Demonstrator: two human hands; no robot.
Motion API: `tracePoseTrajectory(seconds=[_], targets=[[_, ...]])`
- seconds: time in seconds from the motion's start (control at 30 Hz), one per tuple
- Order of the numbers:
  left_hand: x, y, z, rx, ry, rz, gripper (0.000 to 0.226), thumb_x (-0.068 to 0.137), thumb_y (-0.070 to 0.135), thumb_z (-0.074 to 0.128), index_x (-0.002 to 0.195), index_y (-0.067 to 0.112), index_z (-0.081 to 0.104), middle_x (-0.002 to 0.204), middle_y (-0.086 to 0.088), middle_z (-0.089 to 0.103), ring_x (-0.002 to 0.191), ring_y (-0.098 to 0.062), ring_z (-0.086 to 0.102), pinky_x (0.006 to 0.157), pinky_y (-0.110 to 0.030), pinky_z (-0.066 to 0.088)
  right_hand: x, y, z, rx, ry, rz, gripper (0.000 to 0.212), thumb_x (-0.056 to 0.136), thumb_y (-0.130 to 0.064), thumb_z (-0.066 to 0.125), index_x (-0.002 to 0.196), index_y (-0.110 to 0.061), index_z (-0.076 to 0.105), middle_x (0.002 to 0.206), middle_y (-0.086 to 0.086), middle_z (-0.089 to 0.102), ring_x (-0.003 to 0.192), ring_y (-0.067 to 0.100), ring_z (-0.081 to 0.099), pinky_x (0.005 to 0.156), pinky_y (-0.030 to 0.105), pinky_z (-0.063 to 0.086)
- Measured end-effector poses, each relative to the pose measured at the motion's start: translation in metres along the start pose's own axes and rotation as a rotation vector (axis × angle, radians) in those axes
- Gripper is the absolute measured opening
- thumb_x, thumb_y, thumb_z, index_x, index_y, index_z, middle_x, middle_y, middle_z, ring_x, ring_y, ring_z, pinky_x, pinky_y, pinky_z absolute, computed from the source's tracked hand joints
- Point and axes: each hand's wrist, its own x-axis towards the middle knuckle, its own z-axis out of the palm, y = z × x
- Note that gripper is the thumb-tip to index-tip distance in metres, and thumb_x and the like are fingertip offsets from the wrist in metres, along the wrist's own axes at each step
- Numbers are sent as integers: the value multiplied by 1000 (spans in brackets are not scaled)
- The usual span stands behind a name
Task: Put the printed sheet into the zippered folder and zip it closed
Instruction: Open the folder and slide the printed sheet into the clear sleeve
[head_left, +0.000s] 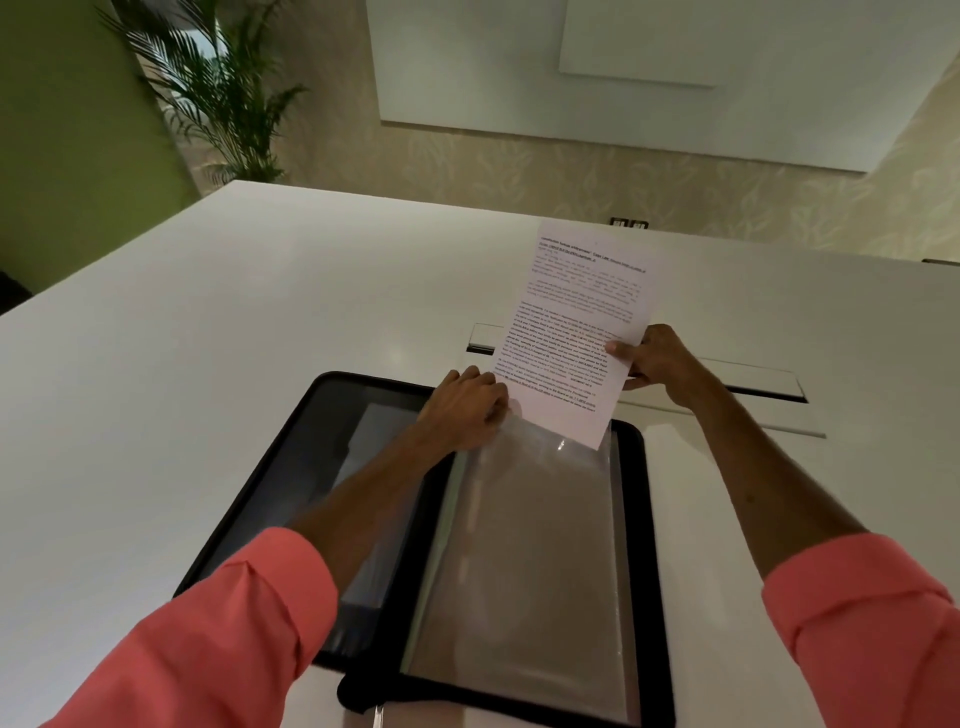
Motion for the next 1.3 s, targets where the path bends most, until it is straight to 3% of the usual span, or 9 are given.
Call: tracePoseTrajectory(seconds=[0.2, 0.33, 0.5, 0.73, 0.87, 1.0, 1.3], targets=[[1, -19, -11, 64, -53, 22, 29, 108, 35, 49, 119, 15, 68, 121, -5, 65, 114, -27, 62, 99, -43, 52, 6, -2, 3, -25, -33, -2, 27, 100, -18, 76, 125, -15, 68, 105, 2, 78, 93, 17, 78, 61, 33, 67], [7, -34, -18, 69, -110, 76, 26, 109, 25, 47, 125, 17, 66, 125, -5, 64, 116, -25, 63, 97, -41, 51, 11, -10, 0, -9, -82, 3, 31, 100, -16, 76, 130, -11, 68, 112, 8, 79, 99, 21, 78, 70, 40, 68], [10, -40, -21, 41, -151, 96, 23, 108, 19, 50, 123, 20, 67, 126, -4, 62, 118, -25, 62, 97, -40, 49, 15, -9, -1, -14, -104, 21, 33, 100, -16, 76, 131, -9, 67, 115, 10, 79, 100, 22, 78, 71, 40, 68], [6, -40, -15, -39, -132, 69, 20, 106, 19, 52, 120, 19, 66, 124, -3, 62, 114, -26, 64, 91, -40, 50, 16, -7, -3, 17, -82, 37, 34, 98, -19, 77, 130, -12, 68, 112, 6, 80, 106, 26, 78, 68, 38, 68], [4, -41, -13, -97, -110, 54, 18, 105, 18, 53, 117, 20, 67, 121, -1, 63, 113, -25, 64, 86, -35, 46, 16, -4, -2, -7, -84, 48, 41, 99, -18, 77, 137, -6, 66, 120, 13, 78, 101, 25, 78, 71, 40, 67], [3, -42, -12, -146, -97, 31, 16, 106, 17, 56, 116, 20, 67, 122, -2, 61, 111, -24, 63, 83, -32, 42, 14, -3, -1, -1, -89, 51, 43, 98, -20, 78, 137, -7, 67, 115, 9, 79, 98, 23, 79, 68, 37, 68], [5, -42, -21, -145, -194, 28, 17, 107, 21, 59, 122, 20, 68, 124, -4, 61, 117, -25, 61, 96, -43, 53, 11, -4, -11, 56, -90, 73, 47, 97, -16, 78, 140, -4, 65, 127, 17, 77, 105, 29, 77, 75, 41, 66]])
